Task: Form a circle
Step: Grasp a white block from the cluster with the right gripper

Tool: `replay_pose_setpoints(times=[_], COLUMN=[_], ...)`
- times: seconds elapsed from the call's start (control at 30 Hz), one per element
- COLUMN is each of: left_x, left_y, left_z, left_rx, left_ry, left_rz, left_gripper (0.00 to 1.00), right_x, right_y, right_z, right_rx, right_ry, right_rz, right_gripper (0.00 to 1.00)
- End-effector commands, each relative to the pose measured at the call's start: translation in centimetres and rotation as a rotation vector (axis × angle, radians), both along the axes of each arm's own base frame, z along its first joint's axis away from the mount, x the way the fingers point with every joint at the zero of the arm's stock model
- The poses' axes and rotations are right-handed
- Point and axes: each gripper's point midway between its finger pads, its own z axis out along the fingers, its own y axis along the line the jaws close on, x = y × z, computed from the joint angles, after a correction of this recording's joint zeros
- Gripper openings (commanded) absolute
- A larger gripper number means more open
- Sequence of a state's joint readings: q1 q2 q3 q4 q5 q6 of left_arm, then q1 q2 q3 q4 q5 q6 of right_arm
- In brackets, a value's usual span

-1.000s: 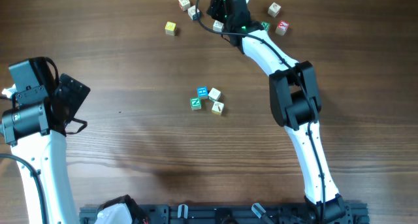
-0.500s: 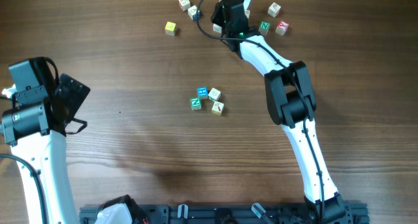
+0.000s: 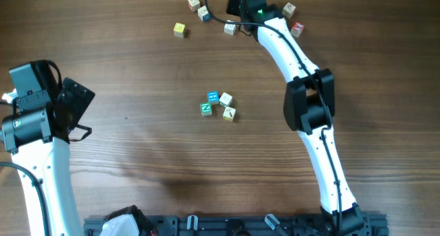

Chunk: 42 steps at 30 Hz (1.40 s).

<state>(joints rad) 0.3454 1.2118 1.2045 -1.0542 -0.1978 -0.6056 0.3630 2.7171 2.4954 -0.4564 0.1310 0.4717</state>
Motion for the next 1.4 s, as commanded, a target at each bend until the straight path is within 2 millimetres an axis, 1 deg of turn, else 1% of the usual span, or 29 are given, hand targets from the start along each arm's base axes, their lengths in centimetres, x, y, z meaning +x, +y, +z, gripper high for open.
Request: replay_pose_setpoints(times=[0.0, 0.07, 0.1, 0.13, 0.17, 0.2, 0.23, 0.27, 0.37, 0.43, 0.47, 0.53, 0.63, 0.77, 0.83, 0.9, 0.93, 1.0, 1.03, 1.1, 1.13, 1.17, 1.2, 1.27, 1.37], left_x=[0.0, 0.0, 0.0, 0.0, 0.0, 0.0, 0.0, 0.0, 0.0, 0.0, 0.0, 0.0, 0.0, 0.0, 0.0, 0.0, 0.0, 0.0, 0.0, 0.0, 0.0, 0.0, 0.0, 0.0, 0.0], left_y=[0.4, 0.4, 0.4, 0.4, 0.4, 0.4, 0.4, 0.4, 0.4, 0.4, 0.4, 0.4, 0.4, 0.4, 0.4, 0.4, 0.4, 0.4, 0.4, 0.4, 0.4, 0.4, 0.4, 0.4, 0.4], left_z=[0.2, 0.2, 0.2, 0.2, 0.2, 0.2, 0.2, 0.2, 0.2, 0.2, 0.2, 0.2, 0.2, 0.2, 0.2, 0.2, 0.2, 0.2, 0.2, 0.2, 0.2, 0.2, 0.2, 0.2, 0.2], left_rx=[0.008, 0.008, 0.008, 0.008, 0.008, 0.008, 0.008, 0.008, 0.008, 0.008, 0.008, 0.008, 0.008, 0.008, 0.008, 0.008, 0.008, 0.008, 0.008, 0.008, 0.008, 0.008, 0.008, 0.008, 0.008], left_ry=[-0.007, -0.007, -0.007, -0.007, -0.007, -0.007, -0.007, -0.007, -0.007, -0.007, -0.007, -0.007, -0.007, -0.007, -0.007, -0.007, -0.007, -0.007, -0.007, -0.007, -0.007, -0.007, -0.007, -0.007, -0.007], left_rz=[0.024, 0.024, 0.024, 0.024, 0.024, 0.024, 0.024, 0.024, 0.024, 0.024, 0.024, 0.024, 0.024, 0.024, 0.024, 0.024, 0.024, 0.024, 0.024, 0.024, 0.024, 0.024, 0.024, 0.024, 0.024], left_gripper=[1.00, 1.00, 1.00, 1.00, 1.00, 1.00, 1.00, 1.00, 1.00, 1.00, 1.00, 1.00, 1.00, 1.00, 1.00, 1.00, 1.00, 1.00, 1.00, 1.00, 1.00, 1.00, 1.00, 1.00, 1.00], right_x=[0.6, 1.0, 1.3, 1.7, 2.2, 2.6, 2.9, 3.1, 3.4, 3.5, 3.5, 3.5, 2.9, 1.9, 1.3, 1.0, 0.6, -0.2, -0.5, -0.4, -0.2, 0.3, 0.7, 1.2, 2.6], right_y=[0.4, 1.1, 1.9, 2.8, 3.3, 3.4, 3.6, 3.6, 3.6, 3.2, 2.7, 2.0, 1.7, 1.3, 1.3, 1.7, 1.7, 1.3, 1.2, 0.3, 0.3, -0.1, -0.8, -1.5, -1.2], right_z=[2.0, 1.4, 1.7, 2.2, 2.7, 3.1, 2.7, 2.6, 0.2, -2.0, -3.5, -4.9, -6.2, -6.9, -6.2, -3.2, -1.0, 2.8, 4.4, 8.4, 9.3, 9.7, 9.6, 8.3, 4.4], right_rx=[0.060, 0.089, 0.120, 0.145, 0.167, 0.180, 0.186, 0.192, 0.192, 0.192, 0.197, 0.196, 0.166, 0.129, 0.106, 0.076, 0.065, 0.064, 0.062, 0.056, 0.047, 0.036, 0.014, -0.012, -0.011], right_ry=[-0.037, -0.052, -0.077, -0.116, -0.153, -0.184, -0.199, -0.213, -0.212, -0.186, -0.164, -0.136, -0.088, -0.007, 0.015, -0.002, -0.010, -0.010, -0.019, -0.081, -0.108, -0.133, -0.147, -0.154, -0.169], right_rz=[-0.002, 0.023, 0.055, 0.097, 0.116, 0.113, 0.114, 0.113, 0.110, 0.099, 0.084, 0.072, 0.080, 0.084, 0.106, 0.164, 0.175, 0.175, 0.173, 0.158, 0.162, 0.140, 0.102, 0.063, 0.066], right_gripper=[0.55, 0.56, 0.54, 0.43, 0.27, 0.15, 0.07, 0.05, 0.05, 0.04, 0.05, 0.05, 0.05, 0.05, 0.04, 0.05, 0.05, 0.04, 0.05, 0.05, 0.05, 0.05, 0.05, 0.05, 0.05])
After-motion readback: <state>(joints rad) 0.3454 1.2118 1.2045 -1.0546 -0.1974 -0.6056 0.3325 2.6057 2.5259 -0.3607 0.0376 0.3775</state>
